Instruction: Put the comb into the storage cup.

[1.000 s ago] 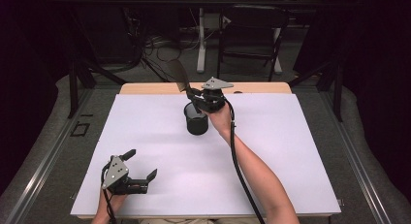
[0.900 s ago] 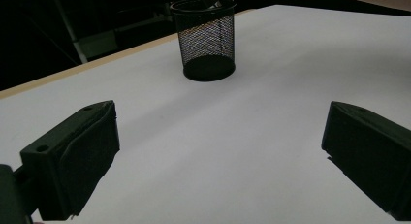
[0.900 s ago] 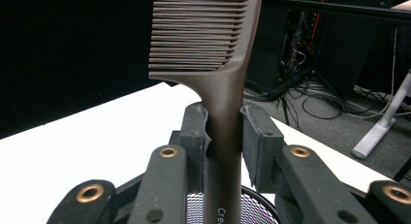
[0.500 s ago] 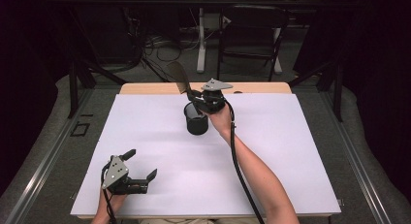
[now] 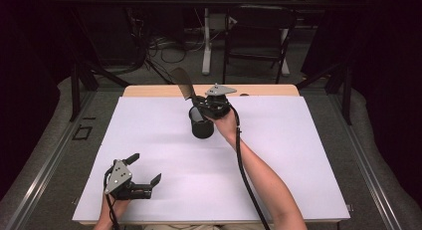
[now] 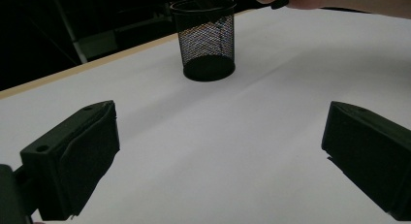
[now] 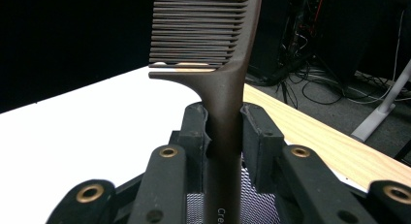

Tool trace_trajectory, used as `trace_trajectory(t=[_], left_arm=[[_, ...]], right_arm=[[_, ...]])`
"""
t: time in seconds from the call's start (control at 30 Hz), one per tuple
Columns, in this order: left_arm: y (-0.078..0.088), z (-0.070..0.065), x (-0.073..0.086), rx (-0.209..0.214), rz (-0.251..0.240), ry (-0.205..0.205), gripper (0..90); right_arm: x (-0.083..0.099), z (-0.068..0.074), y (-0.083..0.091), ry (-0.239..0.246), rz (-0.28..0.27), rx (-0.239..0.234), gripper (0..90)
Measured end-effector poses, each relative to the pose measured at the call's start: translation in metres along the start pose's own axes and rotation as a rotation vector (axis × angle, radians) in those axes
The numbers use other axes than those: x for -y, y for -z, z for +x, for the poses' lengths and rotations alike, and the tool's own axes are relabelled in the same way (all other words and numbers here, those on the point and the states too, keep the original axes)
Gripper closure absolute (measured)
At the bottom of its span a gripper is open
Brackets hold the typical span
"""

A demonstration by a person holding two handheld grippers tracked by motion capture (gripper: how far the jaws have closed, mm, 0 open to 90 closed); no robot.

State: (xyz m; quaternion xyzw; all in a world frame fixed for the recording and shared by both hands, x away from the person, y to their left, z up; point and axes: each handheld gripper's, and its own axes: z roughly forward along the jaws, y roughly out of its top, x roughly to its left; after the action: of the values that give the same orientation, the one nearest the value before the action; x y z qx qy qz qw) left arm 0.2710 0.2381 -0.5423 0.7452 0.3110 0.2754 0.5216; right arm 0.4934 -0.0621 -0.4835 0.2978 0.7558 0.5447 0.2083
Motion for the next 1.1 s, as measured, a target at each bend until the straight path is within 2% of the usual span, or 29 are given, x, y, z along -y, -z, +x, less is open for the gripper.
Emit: trace_trajectory(t=[0.7,1.1], left_arm=[[-0.001,-0.0001,0.0002,-0.001,0.0,0.003,0.1],[-0.0011,0.0001,0.0003,0.0,-0.001,0.004,0.1]], right_arm=[[0.0079,0.0025,-0.003,0.018,0.052,0.008,72.2],[0.0096,0.0094,-0.0004,0.038,0.065,0.013,72.0]])
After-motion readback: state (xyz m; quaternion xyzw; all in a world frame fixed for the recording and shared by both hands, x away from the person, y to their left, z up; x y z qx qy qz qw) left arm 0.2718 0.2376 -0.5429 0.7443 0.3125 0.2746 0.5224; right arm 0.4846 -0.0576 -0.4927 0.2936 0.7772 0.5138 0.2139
